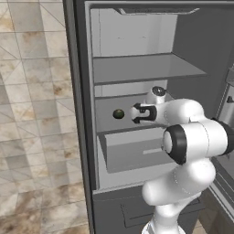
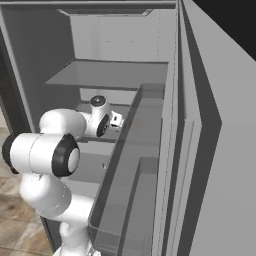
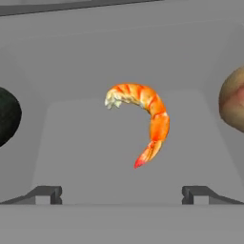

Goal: Open the fridge, remove the peach, squash, and shrimp, and place them on any counter.

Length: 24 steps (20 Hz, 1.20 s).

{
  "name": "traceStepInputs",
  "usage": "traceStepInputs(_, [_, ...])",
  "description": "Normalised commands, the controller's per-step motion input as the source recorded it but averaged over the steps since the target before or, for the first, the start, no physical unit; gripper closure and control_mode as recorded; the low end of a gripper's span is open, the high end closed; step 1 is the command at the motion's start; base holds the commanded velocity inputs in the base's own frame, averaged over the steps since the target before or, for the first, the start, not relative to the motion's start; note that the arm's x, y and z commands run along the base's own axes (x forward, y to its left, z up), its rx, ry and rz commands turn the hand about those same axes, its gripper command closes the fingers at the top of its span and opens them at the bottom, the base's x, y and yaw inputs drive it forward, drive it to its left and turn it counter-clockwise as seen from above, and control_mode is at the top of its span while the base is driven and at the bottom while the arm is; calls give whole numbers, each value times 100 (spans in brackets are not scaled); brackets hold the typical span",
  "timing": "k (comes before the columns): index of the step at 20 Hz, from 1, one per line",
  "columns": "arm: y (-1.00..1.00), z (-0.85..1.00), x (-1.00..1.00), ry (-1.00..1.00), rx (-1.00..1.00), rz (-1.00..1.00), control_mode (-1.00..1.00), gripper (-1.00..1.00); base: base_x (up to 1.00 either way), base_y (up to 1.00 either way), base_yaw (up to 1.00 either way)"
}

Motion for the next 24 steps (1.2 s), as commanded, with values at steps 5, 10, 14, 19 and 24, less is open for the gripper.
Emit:
traceStepInputs(5, [-3, -14, 41, 0, 0, 0, -100, -100, 0, 0, 0])
traceStepInputs(10, [-17, -21, 43, 0, 0, 0, -100, -100, 0, 0, 0])
traceStepInputs(14, [-10, -22, 42, 0, 0, 0, -100, -100, 0, 0, 0])
traceStepInputs(19, [-4, -27, 46, 0, 0, 0, -100, -100, 0, 0, 0])
traceStepInputs(24, [-16, -32, 24, 4, 0, 0, -100, -100, 0, 0, 0])
